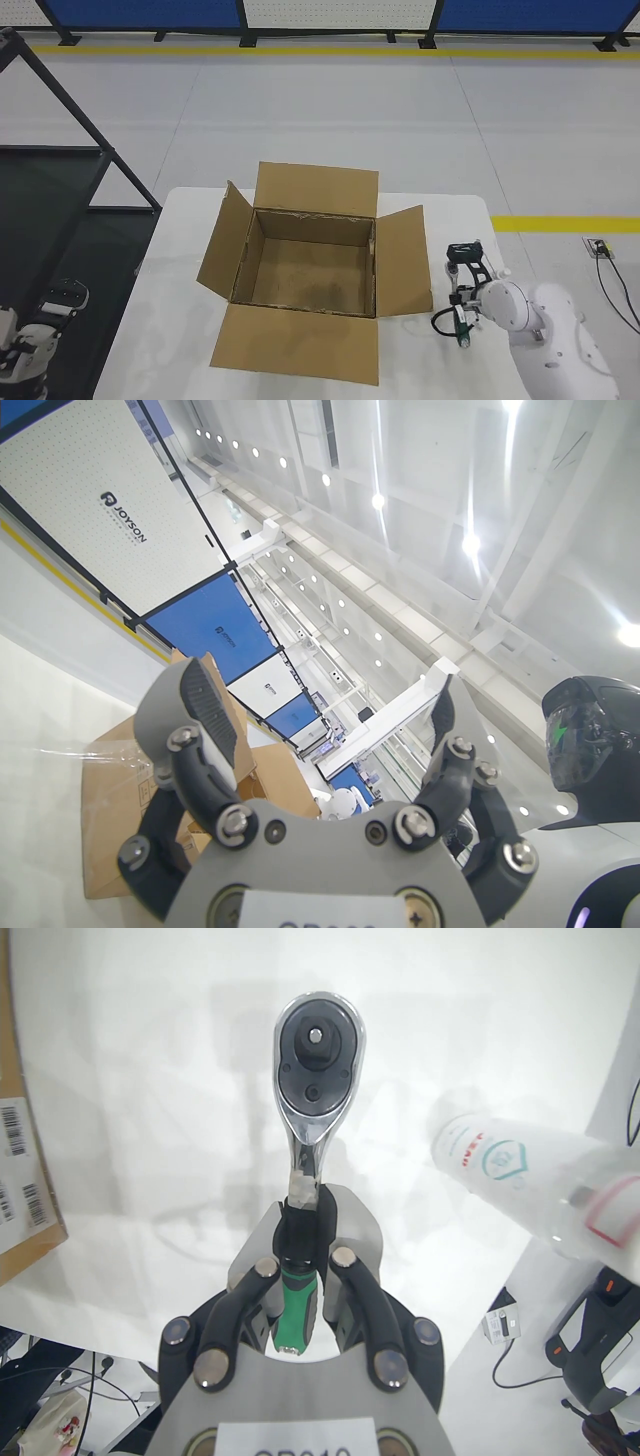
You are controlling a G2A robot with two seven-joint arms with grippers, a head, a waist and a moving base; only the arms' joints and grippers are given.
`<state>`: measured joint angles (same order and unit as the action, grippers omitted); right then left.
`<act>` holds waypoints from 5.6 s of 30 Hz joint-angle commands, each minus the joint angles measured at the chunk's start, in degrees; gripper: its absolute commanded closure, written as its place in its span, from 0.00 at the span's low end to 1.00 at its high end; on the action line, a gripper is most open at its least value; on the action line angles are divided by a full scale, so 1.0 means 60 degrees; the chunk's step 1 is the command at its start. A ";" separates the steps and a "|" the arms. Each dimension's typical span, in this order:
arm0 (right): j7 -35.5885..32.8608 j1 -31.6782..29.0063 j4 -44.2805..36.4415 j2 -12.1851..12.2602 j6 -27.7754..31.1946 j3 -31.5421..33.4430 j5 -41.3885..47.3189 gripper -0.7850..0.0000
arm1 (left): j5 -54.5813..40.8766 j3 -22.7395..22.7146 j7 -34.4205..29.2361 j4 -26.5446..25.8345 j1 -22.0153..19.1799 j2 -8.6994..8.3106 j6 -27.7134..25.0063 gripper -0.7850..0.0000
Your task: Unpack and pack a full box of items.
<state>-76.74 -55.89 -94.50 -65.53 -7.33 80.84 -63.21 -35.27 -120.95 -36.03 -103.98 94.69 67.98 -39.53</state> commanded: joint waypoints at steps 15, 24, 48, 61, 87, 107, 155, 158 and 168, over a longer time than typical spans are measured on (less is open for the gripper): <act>-0.0874 0.0186 -0.6691 0.0105 0.0072 -0.0679 -0.2005 1.00 | -0.0614 -0.0188 -0.0073 0.0170 0.0160 0.0032 -0.0264 0.00; -0.1373 0.3090 -0.5326 -0.0411 0.1351 -0.4330 -0.0739 1.00 | -0.1109 -0.0473 -0.0142 0.0512 0.0249 0.0051 -0.0427 0.00; 0.0594 0.8456 0.4204 -0.3511 0.3135 -0.9827 0.2093 1.00 | -0.1518 -0.1053 -0.0425 0.1142 0.0056 0.0043 -0.0258 0.00; 0.2075 0.7934 0.4964 -0.3451 0.3858 -0.9578 0.1981 1.00 | -0.1113 -0.0904 -0.0424 0.1020 -0.0192 0.0045 -0.0097 0.00; 0.5033 0.8475 1.2082 -0.6312 0.5945 -1.0722 0.2218 0.41 | -0.1172 -0.1092 -0.0466 0.0705 0.0142 0.0123 -0.0222 0.00; 0.6562 0.8732 1.1752 -0.6145 0.5273 -1.0285 0.1368 0.11 | -0.1086 -0.0906 -0.0637 0.0530 0.0004 0.0146 -0.0150 0.00; 0.0100 -0.0966 -0.3406 -0.1388 0.2795 0.3788 -0.1118 0.00 | 0.0159 0.0255 -0.0653 -0.0227 -0.0319 0.0152 0.0352 0.00; 0.0313 -0.0779 -0.2286 -0.1337 0.2590 0.3912 -0.1104 0.00 | 0.0286 0.0305 -0.0585 -0.0354 -0.0286 0.0154 0.0363 0.00; 0.0131 0.0950 0.1204 -0.1148 0.2490 0.3464 -0.1329 0.00 | 0.0611 0.0357 -0.0219 -0.0507 -0.0107 0.0174 0.0297 0.00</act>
<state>-75.51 -51.07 -89.05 -72.57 7.46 101.65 -71.01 -31.70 -118.76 -37.68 -107.10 93.94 69.01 -37.71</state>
